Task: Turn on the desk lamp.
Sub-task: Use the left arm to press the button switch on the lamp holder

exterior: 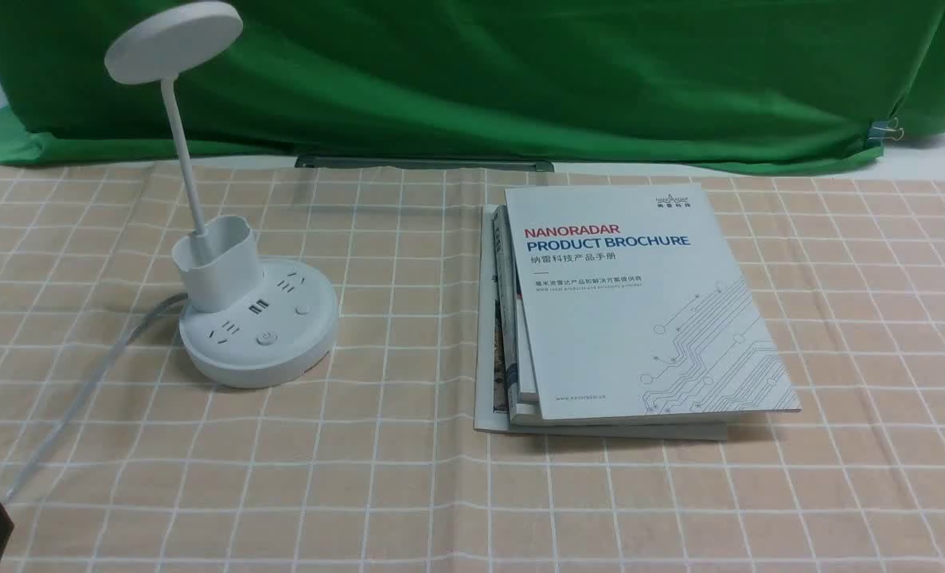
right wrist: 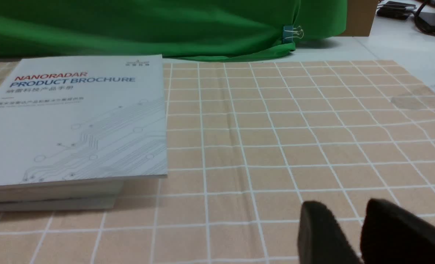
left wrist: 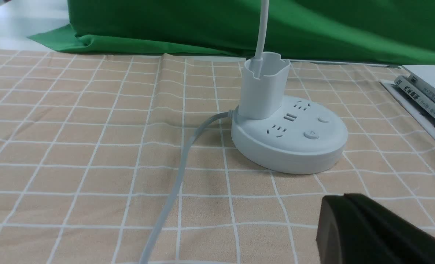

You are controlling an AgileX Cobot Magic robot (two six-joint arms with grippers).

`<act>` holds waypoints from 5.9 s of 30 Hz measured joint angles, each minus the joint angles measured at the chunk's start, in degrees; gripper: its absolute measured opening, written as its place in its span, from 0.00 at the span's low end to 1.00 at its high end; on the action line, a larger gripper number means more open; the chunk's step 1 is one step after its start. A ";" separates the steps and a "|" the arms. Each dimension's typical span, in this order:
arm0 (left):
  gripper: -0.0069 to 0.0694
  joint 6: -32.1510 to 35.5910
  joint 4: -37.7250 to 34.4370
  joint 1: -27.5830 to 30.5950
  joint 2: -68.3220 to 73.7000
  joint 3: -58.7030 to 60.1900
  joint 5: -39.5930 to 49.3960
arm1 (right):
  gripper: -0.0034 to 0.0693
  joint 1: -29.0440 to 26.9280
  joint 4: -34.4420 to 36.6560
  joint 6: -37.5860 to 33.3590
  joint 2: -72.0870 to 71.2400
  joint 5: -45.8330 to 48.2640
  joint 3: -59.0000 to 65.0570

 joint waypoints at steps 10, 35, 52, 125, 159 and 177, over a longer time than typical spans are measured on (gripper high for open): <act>0.09 0.00 0.00 0.00 0.00 0.00 0.00 | 0.38 0.00 0.00 0.00 0.00 0.04 0.00; 0.09 0.00 1.36 0.00 0.00 0.00 0.00 | 0.38 0.00 0.00 0.00 0.00 -0.03 0.00; 0.09 1.41 1.55 0.00 0.00 0.00 -38.78 | 0.38 0.00 0.00 0.00 0.00 0.03 0.00; 0.09 -16.47 8.67 -13.16 102.51 -64.05 3.44 | 0.38 0.00 0.00 0.00 0.00 -0.02 0.00; 0.09 -16.06 11.82 -13.16 107.44 -64.14 -1.47 | 0.38 0.00 0.00 0.00 0.00 0.04 0.00; 0.09 -16.69 11.58 -13.16 105.37 -64.14 -0.96 | 0.38 0.00 0.00 0.00 0.00 -0.04 0.00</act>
